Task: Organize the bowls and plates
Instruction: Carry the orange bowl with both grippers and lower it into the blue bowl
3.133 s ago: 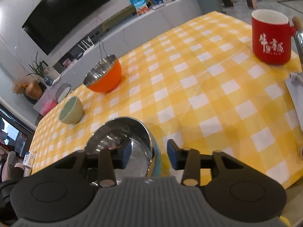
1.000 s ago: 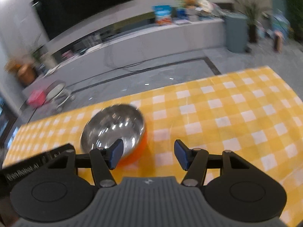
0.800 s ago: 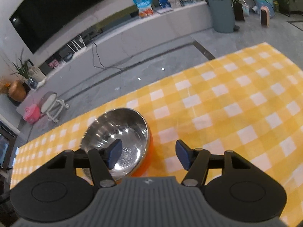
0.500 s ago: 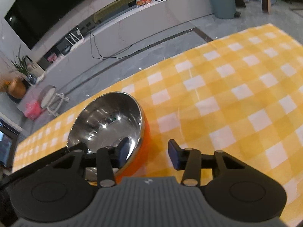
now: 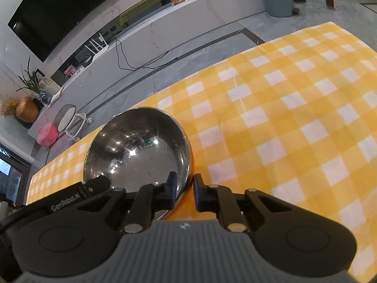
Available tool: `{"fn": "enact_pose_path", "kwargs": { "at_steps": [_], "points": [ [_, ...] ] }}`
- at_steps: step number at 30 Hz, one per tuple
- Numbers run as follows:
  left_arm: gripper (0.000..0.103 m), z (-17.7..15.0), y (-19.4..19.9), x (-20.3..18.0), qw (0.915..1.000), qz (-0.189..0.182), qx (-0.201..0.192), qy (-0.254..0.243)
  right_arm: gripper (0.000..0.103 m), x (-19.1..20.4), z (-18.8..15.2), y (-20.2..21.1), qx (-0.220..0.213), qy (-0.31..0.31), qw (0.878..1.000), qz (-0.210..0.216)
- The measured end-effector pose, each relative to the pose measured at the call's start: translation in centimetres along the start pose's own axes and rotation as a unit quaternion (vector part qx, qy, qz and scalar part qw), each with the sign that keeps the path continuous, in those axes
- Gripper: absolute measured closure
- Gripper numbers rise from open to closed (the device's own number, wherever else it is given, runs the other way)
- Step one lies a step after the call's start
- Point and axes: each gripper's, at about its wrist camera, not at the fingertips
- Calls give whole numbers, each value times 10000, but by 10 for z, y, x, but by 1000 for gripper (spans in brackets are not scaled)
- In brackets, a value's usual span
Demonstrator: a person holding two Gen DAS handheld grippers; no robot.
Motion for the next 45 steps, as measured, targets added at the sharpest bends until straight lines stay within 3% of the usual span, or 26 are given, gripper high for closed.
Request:
{"fn": "enact_pose_path", "kwargs": {
  "at_steps": [5, 13, 24, 33, 45],
  "points": [
    [95, -12, 29, -1, 9999, -69, 99, -20, 92, -12, -11, 33, -22, -61, 9998, 200],
    [95, -44, 92, -9, 9994, -329, -54, -15, 92, -34, -42, 101, -188, 41, 9984, 537],
    [95, -98, 150, -30, 9970, -742, -204, 100, 92, -97, -94, 183, -401, -334, 9946, 899],
    [94, -137, 160, -36, 9916, -1167, 87, 544, 91, -130, -119, 222, -591, -579, 9922, 934],
    [93, -152, 139, -35, 9873, -1268, 576, 763, 91, -149, -126, 215, -430, -664, 9943, 716]
  ]
}}
Point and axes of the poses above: each gripper's, at about its wrist camera, not at the fingertips, and y roughly against the way its jaws point, x to its left, z to its top, and after that the axes turned 14 degrees about -y, right-handed
